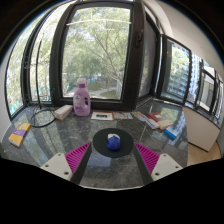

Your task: Arrange mouse

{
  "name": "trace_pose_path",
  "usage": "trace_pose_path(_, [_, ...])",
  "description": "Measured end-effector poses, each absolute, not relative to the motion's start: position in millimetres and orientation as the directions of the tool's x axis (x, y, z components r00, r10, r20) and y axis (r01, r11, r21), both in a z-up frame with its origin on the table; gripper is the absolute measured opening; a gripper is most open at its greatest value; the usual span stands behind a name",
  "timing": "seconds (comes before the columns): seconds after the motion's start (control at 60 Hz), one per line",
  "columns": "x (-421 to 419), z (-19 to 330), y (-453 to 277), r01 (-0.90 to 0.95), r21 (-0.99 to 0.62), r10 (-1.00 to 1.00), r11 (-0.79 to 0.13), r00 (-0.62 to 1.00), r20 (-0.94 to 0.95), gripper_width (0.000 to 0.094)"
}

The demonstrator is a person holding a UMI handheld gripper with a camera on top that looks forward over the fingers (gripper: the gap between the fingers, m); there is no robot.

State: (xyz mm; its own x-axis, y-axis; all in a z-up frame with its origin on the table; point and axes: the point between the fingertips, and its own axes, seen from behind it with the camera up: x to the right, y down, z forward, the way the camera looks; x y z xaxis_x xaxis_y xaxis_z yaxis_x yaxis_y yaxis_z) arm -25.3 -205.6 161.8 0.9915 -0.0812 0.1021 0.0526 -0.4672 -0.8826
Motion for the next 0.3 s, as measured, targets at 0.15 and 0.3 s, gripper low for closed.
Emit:
trace_pose_path(0.15, [-33, 169, -229, 0.052, -0.884, -0.085, -0.465, 0.991, 0.103, 0.0853])
trace_pose_path(0.3, [-36, 172, -237, 0.053, -0.887, -0.096, -0.458, 0.989, 0.109, 0.0854])
